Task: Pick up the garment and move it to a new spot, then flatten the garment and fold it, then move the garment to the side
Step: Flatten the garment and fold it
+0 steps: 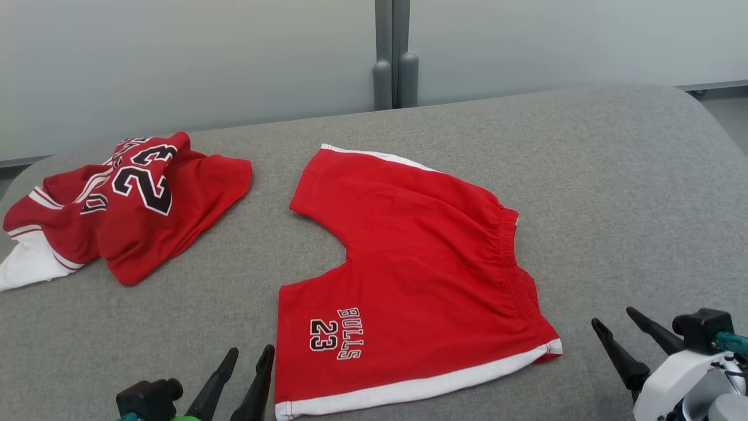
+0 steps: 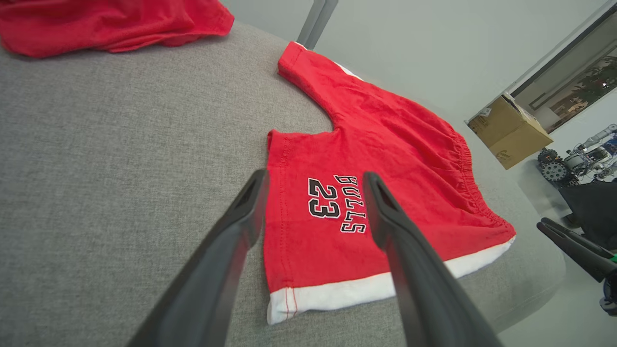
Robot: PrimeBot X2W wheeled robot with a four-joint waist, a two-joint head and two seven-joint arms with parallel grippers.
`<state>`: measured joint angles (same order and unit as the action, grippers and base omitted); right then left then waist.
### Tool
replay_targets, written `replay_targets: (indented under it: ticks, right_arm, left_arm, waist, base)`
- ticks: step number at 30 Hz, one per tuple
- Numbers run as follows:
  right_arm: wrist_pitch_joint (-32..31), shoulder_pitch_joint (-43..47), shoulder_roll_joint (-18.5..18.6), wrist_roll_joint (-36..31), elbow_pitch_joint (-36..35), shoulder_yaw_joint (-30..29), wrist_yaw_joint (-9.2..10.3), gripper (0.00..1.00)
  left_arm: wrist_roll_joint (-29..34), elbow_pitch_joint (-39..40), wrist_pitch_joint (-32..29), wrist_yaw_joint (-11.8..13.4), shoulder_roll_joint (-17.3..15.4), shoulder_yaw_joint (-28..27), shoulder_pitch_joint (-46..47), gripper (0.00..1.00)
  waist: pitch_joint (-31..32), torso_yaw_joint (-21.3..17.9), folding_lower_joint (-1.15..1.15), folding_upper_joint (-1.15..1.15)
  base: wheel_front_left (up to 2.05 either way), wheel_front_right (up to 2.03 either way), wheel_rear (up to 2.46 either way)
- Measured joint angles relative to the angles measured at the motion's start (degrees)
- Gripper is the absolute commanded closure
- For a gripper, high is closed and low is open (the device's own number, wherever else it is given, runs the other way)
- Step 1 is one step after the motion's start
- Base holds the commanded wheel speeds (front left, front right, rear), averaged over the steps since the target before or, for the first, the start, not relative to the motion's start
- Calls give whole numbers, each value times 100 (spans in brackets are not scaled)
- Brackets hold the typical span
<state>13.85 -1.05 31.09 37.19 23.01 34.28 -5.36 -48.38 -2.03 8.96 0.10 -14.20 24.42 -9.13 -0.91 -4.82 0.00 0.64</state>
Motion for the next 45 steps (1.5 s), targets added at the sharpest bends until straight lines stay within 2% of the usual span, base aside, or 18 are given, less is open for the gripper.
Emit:
replay_targets:
  ticks: [6, 9, 17, 21, 27, 32, 45]
  right_arm:
    - [33, -321, -23, -45, -322, -417, 263, 0]
    - [33, -463, -103, -49, -576, -764, 506, 0]
    - [49, -701, -671, -476, -1367, -1303, 1003, 0]
    - [51, -698, -873, -619, -1533, -1372, 1012, 0]
    - [51, -547, -1210, -884, -1626, -1404, 1150, 0]
    - [51, -283, -1491, -1003, -1631, -1324, 1160, 0]
    - [51, 177, -1683, -1277, -1678, -1328, 1201, 0]
  left_arm:
    - [380, 204, 286, 103, 132, 31, 321, 0]
    - [497, 270, 378, 169, 271, 9, 489, 0]
    - [802, 169, 478, 428, 407, -177, 531, 0]
    - [917, 90, 479, 475, 402, -270, 527, 0]
    - [1098, 67, 528, 545, 409, -452, 468, 0]
    - [1212, 48, 530, 558, 423, -635, 290, 0]
    - [1586, 236, 531, 604, 600, -1061, 28, 0]
  waist:
    - [122, -74, 0, 0]
    - [176, -72, 0, 0]
    - [296, -12, 0, 0]
    - [326, 15, 0, 0]
    - [354, 92, 0, 0]
    - [364, 143, 0, 0]
    - [349, 183, 0, 0]
  base:
    - [0, 0, 0]
    - [0, 0, 0]
    - [0, 0, 0]
    - [0, 0, 0]
    - [0, 0, 0]
    - [0, 0, 0]
    - [0, 0, 0]
